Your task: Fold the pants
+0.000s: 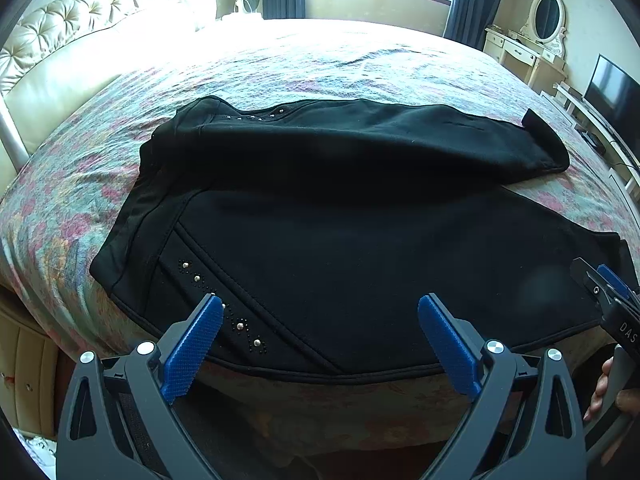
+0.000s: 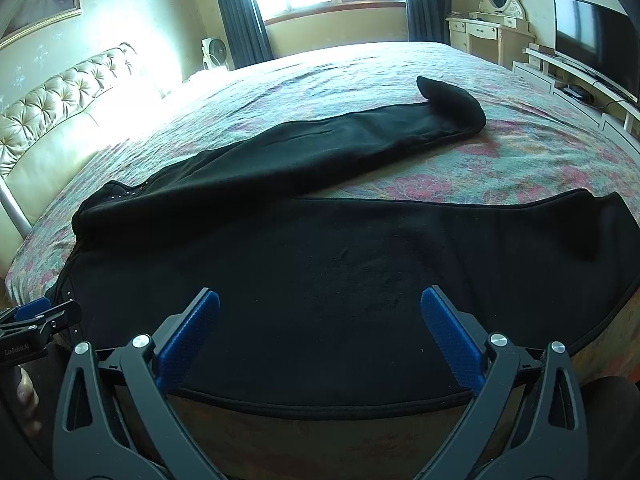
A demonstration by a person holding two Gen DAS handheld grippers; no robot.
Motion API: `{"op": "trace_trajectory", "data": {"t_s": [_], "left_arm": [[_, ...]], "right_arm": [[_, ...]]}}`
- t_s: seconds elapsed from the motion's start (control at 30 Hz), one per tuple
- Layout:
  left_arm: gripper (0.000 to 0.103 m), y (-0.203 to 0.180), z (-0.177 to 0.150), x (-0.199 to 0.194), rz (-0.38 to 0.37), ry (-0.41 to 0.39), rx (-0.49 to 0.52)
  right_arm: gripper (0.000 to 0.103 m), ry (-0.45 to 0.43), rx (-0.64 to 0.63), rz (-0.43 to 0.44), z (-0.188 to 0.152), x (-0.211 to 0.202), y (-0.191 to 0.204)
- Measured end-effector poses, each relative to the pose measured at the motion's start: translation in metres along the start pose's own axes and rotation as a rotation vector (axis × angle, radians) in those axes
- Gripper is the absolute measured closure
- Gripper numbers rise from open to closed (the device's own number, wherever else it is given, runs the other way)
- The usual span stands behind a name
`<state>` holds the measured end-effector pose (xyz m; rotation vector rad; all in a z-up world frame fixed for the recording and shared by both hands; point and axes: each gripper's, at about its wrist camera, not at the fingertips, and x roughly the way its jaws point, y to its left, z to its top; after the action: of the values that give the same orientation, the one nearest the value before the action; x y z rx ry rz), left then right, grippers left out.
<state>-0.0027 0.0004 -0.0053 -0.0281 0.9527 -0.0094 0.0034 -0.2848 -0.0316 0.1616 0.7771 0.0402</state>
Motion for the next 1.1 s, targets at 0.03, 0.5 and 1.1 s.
{"op": "trace_trajectory", "data": {"t_s": [0.03,0.5,1.1], "left_arm": [[0.006,-0.0002,-0.0003,-0.0002,0.001,0.000,0.000],[0.006,-0.0021,-0.0003,-0.0028,-0.004,0.000,0.004],[0.006,-0.0009,-0.0001,-0.0021,0.000,0.003,0.004]], "right_arm": [[0.002,0.000,0.000,0.000,0.0001,-0.0002,0.0006],[0.002,-0.001,0.000,-0.002,0.0003,-0.0003,0.0007],[0.002,0.003,-0.001,0.000,-0.0006,-0.0023,0.0020]]}}
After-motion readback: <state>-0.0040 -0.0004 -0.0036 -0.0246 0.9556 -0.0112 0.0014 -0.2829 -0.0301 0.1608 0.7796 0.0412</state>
